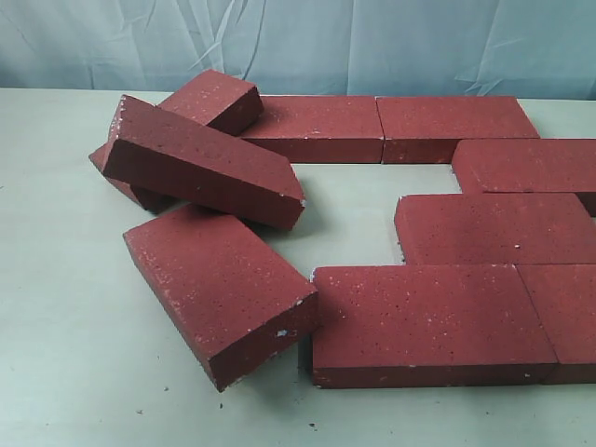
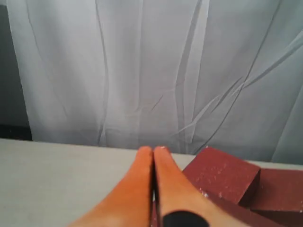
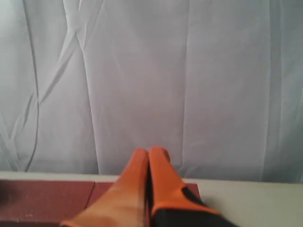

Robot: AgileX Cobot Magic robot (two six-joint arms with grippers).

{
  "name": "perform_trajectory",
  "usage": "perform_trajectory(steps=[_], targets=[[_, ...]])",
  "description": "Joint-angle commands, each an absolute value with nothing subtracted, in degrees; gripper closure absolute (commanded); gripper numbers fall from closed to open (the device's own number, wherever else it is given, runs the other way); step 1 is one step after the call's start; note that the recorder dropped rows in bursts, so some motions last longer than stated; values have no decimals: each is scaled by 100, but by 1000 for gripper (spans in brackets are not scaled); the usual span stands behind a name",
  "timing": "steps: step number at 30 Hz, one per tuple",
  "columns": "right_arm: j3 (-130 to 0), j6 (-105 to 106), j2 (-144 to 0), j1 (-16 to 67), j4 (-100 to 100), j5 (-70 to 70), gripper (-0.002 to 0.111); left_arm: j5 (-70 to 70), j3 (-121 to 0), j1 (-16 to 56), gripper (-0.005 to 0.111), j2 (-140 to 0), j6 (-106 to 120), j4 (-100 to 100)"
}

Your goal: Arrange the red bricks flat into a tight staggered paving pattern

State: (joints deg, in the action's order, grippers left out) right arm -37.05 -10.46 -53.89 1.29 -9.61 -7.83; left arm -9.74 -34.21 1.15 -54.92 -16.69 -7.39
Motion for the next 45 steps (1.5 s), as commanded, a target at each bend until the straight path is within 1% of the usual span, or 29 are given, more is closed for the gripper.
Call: perform_trajectory(steps=[1, 7, 9, 11, 16, 22, 25, 29, 33, 37, 45], targets=[[-4262, -1054, -6248, 322, -1392, 69, 109, -388, -3688, 126, 107, -6028, -1696, -900], [-4870, -658, -7212, 832, -1448, 1294, 109, -154, -3912, 126, 107, -6488, -1696, -1160], [-5059, -450, -7598, 1004, -1448, 1606, 109, 198, -3961, 176, 107, -6644, -1663, -1160], [-5251, -312, -7978, 1120, -1448, 1793, 109, 500, -4018, 248, 107, -6829, -1509, -1170], [-5802, -33, -9024, 1273, -1215, 1917, 109, 451, -4259, 406, 107, -7193, -1396, -1155], [-6640, 951, -10137, 1273, -249, 2252, 109, 481, -4508, 650, 107, -7607, -1396, -1234], [-7017, 1764, -10581, 1273, 519, 2553, 109, 541, -4664, 707, 107, -7885, -1375, -1251], [-7466, 3178, -11032, 1273, 2118, 2954, 109, 835, -4873, 707, 107, -8262, -1341, -1281], [-7753, 4092, -11376, 1273, 3194, 3126, 109, 638, -4935, 707, 107, -8563, -1282, -1268], [-7959, 4545, -11700, 1329, 3730, 3124, 109, 642, -5060, 707, 107, -8786, -1282, -1229], [-8336, 4569, -12249, 1683, 3761, 3124, 109, 587, -5151, 784, 107, -9008, -1282, -1186]])
